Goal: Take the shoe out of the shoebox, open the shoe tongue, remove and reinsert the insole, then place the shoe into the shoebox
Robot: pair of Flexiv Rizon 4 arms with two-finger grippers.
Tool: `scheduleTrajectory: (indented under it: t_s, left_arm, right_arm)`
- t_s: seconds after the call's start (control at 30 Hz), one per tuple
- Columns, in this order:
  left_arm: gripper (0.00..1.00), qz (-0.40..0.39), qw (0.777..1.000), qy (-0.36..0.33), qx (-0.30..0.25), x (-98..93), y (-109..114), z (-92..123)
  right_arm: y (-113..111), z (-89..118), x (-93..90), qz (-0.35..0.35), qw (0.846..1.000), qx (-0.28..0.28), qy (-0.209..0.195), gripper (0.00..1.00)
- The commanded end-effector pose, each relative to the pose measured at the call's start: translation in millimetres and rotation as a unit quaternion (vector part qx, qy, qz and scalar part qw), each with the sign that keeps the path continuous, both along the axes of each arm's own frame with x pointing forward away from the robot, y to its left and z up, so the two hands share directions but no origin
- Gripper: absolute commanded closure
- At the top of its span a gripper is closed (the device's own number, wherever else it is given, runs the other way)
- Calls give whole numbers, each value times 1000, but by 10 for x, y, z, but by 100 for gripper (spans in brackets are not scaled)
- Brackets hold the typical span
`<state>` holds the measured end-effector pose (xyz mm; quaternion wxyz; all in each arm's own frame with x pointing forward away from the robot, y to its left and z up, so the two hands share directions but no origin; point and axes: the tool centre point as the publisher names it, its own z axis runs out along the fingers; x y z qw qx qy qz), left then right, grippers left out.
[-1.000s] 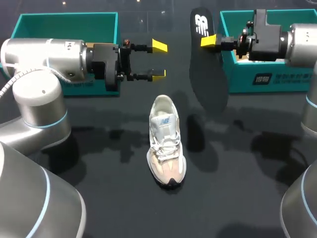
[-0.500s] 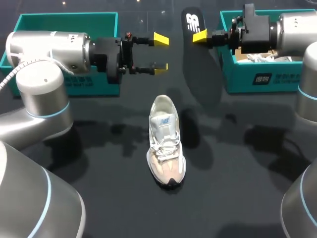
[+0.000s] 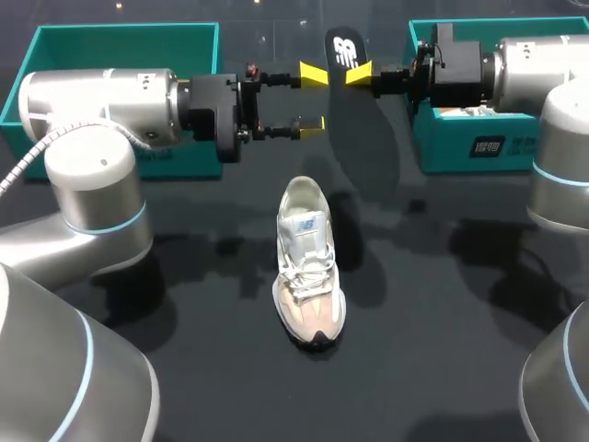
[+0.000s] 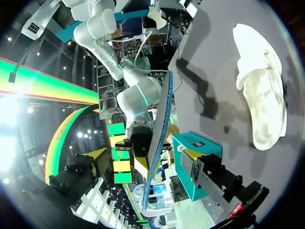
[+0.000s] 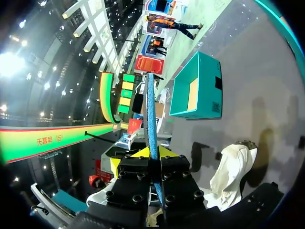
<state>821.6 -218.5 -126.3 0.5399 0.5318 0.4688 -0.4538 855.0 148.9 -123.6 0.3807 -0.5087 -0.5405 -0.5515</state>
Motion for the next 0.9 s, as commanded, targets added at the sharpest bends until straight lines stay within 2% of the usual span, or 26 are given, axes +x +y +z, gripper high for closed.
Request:
scheduleTrajectory:
  t_s: [0.03, 0.27, 0.33, 0.43, 0.53, 0.8, 0.9]
  left_arm:
    - [0, 8, 1000, 4, -5, -10, -69, -45]
    - [2, 24, 1000, 5, -9, 88, -159, -106]
    - [22, 22, 1000, 8, -8, 83, -187, -112]
    - [29, 18, 1000, 9, -4, 77, -207, -136]
    - [45, 19, 1000, 10, 0, 96, -212, -163]
    - [59, 28, 1000, 9, 7, 129, -227, -191]
    - [61, 28, 1000, 9, 9, 129, -228, -198]
  right_arm:
    - [107, -33, 97, 5, 1000, 5, 20, 100]
    - [158, -96, 134, 14, 998, 16, 64, 100]
    - [172, -106, 136, 14, 997, 19, 71, 100]
    - [186, -121, 137, 11, 997, 22, 77, 100]
    - [189, -138, 143, 8, 996, 21, 87, 100]
    - [194, -175, 161, 8, 994, 18, 107, 100]
    - [194, -182, 164, 8, 994, 17, 111, 100]
